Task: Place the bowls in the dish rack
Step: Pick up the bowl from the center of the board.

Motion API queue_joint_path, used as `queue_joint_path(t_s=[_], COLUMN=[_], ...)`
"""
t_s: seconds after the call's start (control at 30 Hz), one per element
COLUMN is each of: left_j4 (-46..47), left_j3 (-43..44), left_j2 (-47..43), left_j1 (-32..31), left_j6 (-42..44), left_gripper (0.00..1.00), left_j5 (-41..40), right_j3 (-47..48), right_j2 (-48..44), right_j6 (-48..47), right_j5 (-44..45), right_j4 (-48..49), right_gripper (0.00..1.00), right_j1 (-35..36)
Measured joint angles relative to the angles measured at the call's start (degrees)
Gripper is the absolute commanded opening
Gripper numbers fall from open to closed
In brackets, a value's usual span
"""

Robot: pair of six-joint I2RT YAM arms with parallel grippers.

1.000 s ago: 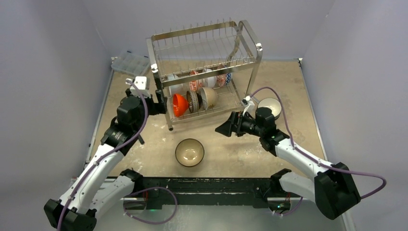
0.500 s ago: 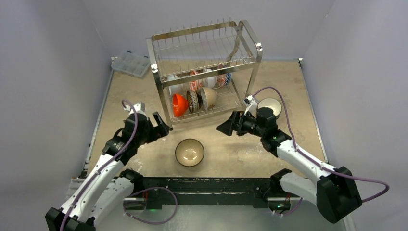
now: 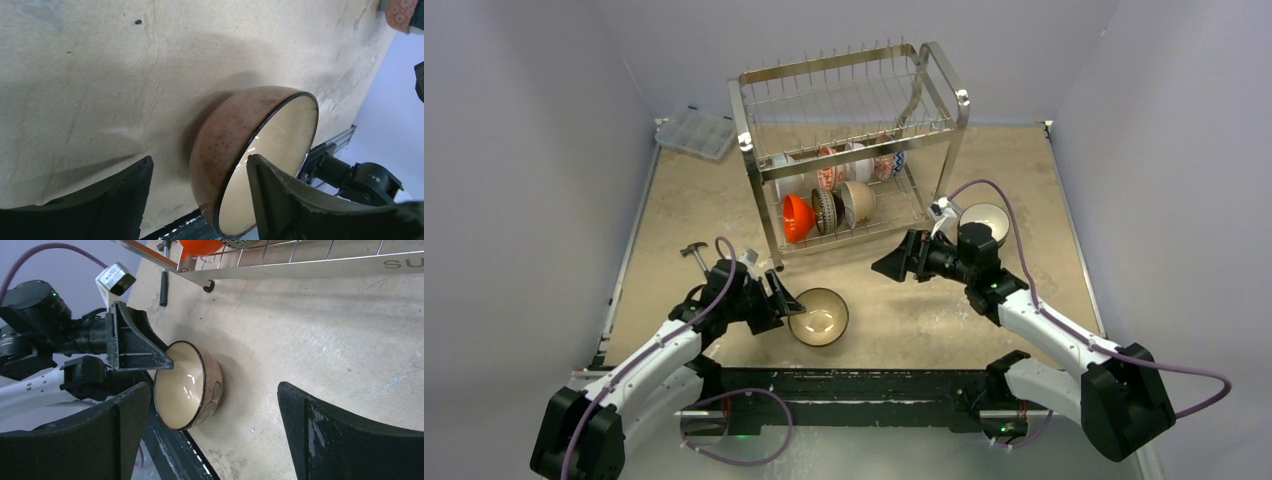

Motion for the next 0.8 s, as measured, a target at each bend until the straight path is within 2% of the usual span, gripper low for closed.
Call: queue_joint_path(t_s=[0.23,0.47,0.63,0.8], left_j4=[8.0,12.6,13.6,14.8], left_j3=[-2.8,-4.4,-6.1,-6.4], left_j2=[5.2,5.8,6.9,7.4], left_j1=[-1.6,-2.8,-3.4,-3.8], left_j6=[-1.1,-1.7,-2.0,-2.0], left_gripper=[0.46,0.23,0.01,0.00], left_j5=[3.8,4.7,3.7,3.4], right_j3=[-0.4,-0.8,-1.7,-3.1], right_j2=[1.5,2.0,3.3,3.9], right_j6=[1.0,1.6,2.6,4.0], right_j5=[-1.5,-1.9,-2.9,-4.7], right_j4=[2.3,3.8,5.3,7.2], right_gripper=[0.99,0.99,0.99,0.99], right_j1=[0.0,0.0,0.0,0.0])
